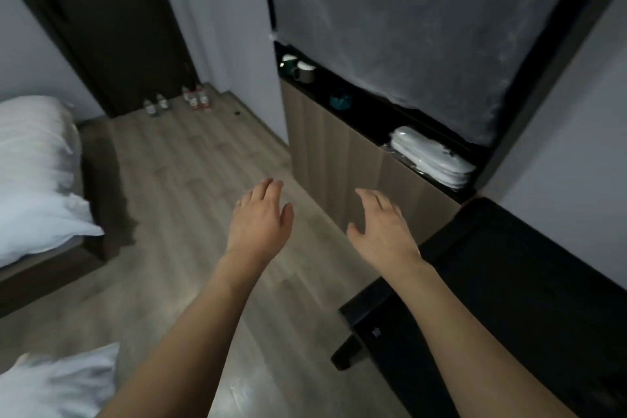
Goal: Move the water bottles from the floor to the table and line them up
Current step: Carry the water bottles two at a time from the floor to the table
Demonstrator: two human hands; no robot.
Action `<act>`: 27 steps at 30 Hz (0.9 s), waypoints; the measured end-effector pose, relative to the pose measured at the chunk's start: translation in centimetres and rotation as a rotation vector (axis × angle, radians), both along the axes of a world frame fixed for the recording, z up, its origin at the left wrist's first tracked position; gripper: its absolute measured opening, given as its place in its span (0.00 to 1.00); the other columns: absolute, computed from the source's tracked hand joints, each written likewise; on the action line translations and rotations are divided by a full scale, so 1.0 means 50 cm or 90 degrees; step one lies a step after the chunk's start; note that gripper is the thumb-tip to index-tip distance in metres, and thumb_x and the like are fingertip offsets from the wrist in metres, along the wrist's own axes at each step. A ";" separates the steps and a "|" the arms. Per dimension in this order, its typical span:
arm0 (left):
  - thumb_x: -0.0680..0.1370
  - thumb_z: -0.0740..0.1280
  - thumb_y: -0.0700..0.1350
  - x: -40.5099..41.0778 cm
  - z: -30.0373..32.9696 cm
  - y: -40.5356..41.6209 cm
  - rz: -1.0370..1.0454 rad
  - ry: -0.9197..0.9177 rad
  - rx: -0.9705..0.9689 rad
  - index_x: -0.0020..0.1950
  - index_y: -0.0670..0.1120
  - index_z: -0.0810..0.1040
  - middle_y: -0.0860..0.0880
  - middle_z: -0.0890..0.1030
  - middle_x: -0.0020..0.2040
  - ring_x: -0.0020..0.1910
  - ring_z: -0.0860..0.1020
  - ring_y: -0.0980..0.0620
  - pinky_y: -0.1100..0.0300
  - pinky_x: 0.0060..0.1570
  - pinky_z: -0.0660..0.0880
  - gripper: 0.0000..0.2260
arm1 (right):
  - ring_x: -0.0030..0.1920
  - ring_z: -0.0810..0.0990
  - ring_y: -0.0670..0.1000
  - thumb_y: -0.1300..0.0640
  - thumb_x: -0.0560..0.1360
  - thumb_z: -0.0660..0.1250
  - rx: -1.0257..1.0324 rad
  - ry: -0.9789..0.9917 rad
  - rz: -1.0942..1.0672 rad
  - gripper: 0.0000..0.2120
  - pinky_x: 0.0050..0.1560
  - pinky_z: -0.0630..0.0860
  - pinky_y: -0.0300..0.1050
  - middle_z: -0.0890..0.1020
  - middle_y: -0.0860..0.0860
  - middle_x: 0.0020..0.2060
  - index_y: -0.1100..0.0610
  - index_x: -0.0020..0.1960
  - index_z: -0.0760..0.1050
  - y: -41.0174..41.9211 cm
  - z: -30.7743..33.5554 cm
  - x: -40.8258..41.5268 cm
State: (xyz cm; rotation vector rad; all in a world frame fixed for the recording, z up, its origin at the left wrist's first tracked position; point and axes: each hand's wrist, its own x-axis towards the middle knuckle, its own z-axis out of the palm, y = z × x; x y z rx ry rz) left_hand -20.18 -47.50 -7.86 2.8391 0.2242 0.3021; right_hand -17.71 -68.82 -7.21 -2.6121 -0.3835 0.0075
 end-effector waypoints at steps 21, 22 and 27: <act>0.82 0.61 0.50 -0.021 -0.006 0.407 0.238 -0.003 -0.005 0.72 0.42 0.71 0.43 0.72 0.71 0.68 0.72 0.42 0.47 0.67 0.68 0.21 | 0.68 0.66 0.56 0.54 0.74 0.65 0.000 -0.018 0.234 0.30 0.69 0.61 0.47 0.67 0.54 0.70 0.56 0.74 0.62 0.454 0.007 0.140; 0.82 0.61 0.49 0.000 -0.002 0.421 0.242 -0.004 0.001 0.72 0.42 0.71 0.43 0.72 0.71 0.67 0.72 0.42 0.47 0.67 0.68 0.21 | 0.68 0.66 0.56 0.54 0.75 0.65 0.003 -0.017 0.239 0.30 0.69 0.61 0.47 0.67 0.54 0.70 0.56 0.74 0.62 0.467 0.008 0.164; 0.82 0.61 0.50 0.121 0.019 0.482 0.248 0.011 0.037 0.72 0.43 0.70 0.44 0.71 0.71 0.67 0.73 0.43 0.49 0.66 0.68 0.21 | 0.68 0.66 0.57 0.54 0.74 0.65 0.010 -0.032 0.261 0.30 0.69 0.61 0.47 0.68 0.54 0.70 0.57 0.74 0.62 0.531 0.019 0.295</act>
